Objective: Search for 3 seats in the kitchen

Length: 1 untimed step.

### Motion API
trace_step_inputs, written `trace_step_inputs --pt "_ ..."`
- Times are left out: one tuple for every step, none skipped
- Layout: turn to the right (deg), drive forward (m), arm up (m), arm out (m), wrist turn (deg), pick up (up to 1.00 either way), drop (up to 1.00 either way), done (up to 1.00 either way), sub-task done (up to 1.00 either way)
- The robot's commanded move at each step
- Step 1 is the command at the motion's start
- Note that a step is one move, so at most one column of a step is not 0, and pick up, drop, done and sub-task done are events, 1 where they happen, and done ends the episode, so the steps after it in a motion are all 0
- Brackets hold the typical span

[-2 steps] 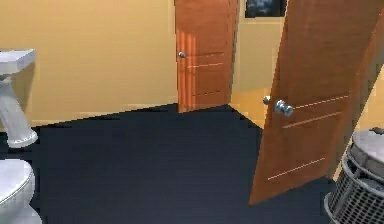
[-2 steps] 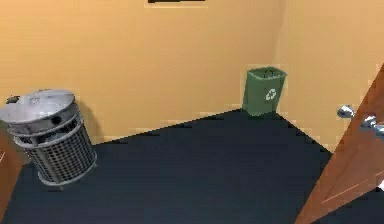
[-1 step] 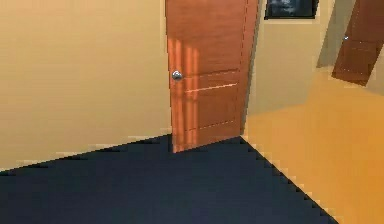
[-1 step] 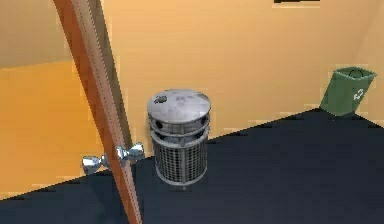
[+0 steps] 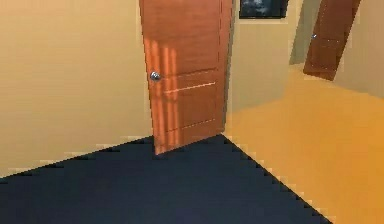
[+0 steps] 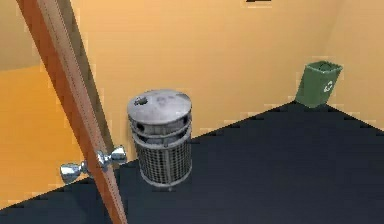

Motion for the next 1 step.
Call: trace_step_inputs --pt "0.0 0.6 0.0 0.0 0.0 0.0 0.0 0.0 0.0"
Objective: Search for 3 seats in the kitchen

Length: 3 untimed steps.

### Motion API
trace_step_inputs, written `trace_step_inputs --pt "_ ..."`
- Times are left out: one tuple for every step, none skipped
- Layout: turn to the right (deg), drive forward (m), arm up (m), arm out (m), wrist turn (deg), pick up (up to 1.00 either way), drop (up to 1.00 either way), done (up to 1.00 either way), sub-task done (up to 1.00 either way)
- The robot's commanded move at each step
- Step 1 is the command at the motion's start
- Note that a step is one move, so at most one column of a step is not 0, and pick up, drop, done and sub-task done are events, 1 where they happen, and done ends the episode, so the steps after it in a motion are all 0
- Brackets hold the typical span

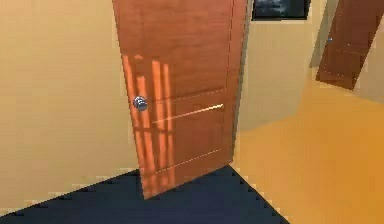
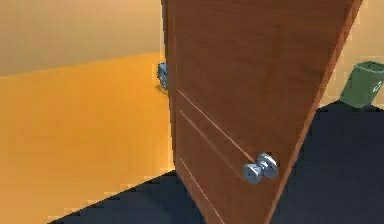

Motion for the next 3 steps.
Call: trace_step_inputs --pt "36.0 0.0 0.0 0.0 0.0 0.0 0.0 0.0 0.0" --pt "0.0 1.0 0.0 0.0 0.0 0.0 0.0 0.0 0.0" --pt "3.0 0.0 0.0 0.0 0.0 0.0 0.0 0.0 0.0"
